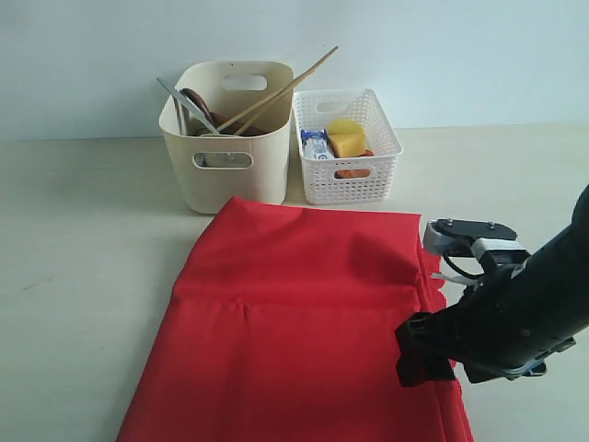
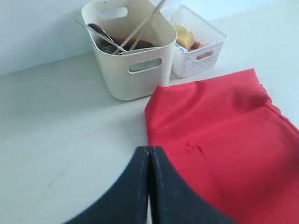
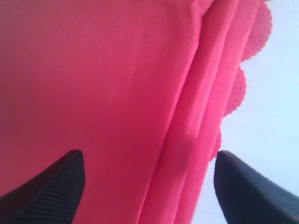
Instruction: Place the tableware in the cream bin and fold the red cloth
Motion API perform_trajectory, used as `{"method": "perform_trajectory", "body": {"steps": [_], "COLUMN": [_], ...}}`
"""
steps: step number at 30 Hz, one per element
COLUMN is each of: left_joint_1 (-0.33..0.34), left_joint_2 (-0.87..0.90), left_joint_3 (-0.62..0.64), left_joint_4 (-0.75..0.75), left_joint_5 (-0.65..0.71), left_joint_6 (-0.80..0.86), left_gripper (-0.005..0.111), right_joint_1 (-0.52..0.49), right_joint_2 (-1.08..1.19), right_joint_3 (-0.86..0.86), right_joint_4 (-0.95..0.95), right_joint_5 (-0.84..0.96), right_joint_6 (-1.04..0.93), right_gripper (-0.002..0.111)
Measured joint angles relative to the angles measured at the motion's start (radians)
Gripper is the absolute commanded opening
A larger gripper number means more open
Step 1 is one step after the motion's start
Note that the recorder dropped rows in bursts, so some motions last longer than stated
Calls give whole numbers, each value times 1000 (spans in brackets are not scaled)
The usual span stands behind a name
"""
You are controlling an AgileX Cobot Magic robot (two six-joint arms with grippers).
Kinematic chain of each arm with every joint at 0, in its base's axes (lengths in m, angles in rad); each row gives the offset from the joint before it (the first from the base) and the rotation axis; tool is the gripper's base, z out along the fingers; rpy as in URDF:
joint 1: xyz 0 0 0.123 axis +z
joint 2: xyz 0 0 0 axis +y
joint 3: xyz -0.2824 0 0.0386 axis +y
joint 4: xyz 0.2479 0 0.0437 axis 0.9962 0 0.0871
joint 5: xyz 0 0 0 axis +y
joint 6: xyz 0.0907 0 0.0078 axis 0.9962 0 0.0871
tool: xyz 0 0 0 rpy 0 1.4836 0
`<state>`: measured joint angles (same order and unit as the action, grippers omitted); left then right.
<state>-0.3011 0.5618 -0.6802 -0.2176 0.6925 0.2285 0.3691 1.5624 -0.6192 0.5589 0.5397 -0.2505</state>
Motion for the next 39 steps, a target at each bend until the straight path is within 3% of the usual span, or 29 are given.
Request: {"method": "perform_trajectory", "body": {"steps": [7, 16, 25, 28, 36, 39], "left_joint_1": [0, 0, 0, 0, 0, 0], "left_joint_2": [-157, -175, -175, -175, -175, -175], "left_joint_3": [153, 242, 252, 252, 252, 252], "left_joint_4": [131, 161, 161, 161, 161, 161], "left_joint_5": [-188, -347, -374, -374, -374, -374], "left_joint_6": [-157, -195, -195, -195, -201, -201], "left_gripper": [0, 0, 0, 0, 0, 0], "right_joint_1": [0, 0, 0, 0, 0, 0], "right_joint_2": [55, 127, 161, 169, 185, 191], "right_joint_3": [1, 1, -6, -8, -10, -16], "right_joint_4": [7, 149, 259, 261, 259, 259], "right_joint_5": [-59, -96, -118, -138, -203, -216], "right_joint_6": [-10, -164, -284, -296, -358, -360], "right_gripper": [73, 73, 71, 61, 9, 0]}}
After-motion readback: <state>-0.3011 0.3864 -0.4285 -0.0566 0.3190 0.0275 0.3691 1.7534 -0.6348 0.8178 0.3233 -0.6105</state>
